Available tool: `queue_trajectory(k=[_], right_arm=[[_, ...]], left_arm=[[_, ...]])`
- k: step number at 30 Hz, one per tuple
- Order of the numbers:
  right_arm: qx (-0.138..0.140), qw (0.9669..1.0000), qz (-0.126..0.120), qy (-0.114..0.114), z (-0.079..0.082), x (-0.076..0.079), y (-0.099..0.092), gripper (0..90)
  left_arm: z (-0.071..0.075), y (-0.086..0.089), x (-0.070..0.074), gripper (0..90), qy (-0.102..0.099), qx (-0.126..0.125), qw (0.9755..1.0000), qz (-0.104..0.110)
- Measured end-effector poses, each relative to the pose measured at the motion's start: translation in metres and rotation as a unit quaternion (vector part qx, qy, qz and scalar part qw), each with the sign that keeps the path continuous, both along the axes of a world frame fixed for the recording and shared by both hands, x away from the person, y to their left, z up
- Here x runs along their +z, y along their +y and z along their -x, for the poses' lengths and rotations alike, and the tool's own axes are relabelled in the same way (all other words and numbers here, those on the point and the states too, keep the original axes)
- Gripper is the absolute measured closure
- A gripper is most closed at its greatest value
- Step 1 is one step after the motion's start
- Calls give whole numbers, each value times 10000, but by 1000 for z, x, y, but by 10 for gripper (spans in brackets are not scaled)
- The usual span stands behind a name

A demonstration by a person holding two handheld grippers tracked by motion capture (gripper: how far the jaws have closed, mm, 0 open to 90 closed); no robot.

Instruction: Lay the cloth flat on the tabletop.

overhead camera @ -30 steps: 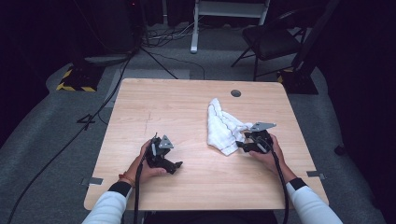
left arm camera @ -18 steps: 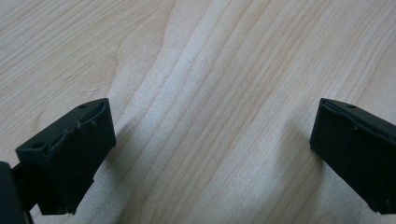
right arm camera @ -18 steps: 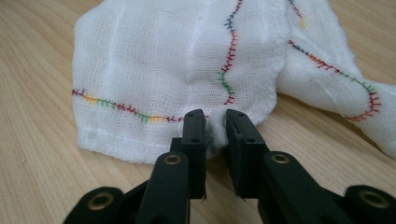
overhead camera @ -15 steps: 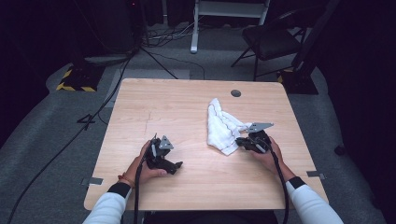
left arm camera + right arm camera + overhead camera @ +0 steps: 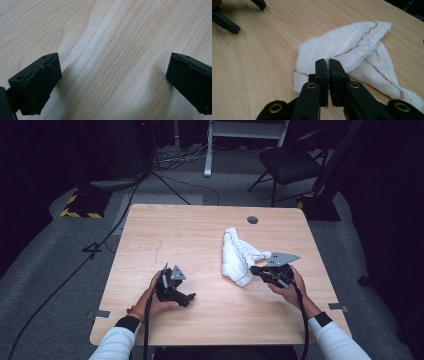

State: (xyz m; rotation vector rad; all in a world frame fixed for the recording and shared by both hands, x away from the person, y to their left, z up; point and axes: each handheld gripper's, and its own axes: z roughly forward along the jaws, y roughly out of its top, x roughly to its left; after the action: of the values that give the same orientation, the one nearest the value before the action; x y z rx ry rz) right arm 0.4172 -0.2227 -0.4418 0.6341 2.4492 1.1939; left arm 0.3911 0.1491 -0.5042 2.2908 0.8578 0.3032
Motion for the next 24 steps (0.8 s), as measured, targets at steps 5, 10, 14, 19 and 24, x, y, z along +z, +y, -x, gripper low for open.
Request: queue_trajectory(k=[5, 10, 14, 19, 24], right_arm=[[352, 9993, -13, -153, 14, 8, 19, 865], [544, 9983, 5, -188, 20, 9, 32, 865], [838, 9963, 49, -187, 30, 5, 48, 866], [1193, 9925, 204, -176, 44, -3, 62, 867], [1385, 9898, 319, -56, 55, -11, 68, 869]], left_arm=[[0, 0, 0, 2, 0, 0, 10000, 0], [1, 0, 0, 2, -11, 29, 10000, 3], [1, 2, 0, 2, -7, -4, 10000, 9], [2, 5, 0, 2, 14, -40, 10000, -9], [3, 7, 1, 2, 65, 13, 10000, -49]])
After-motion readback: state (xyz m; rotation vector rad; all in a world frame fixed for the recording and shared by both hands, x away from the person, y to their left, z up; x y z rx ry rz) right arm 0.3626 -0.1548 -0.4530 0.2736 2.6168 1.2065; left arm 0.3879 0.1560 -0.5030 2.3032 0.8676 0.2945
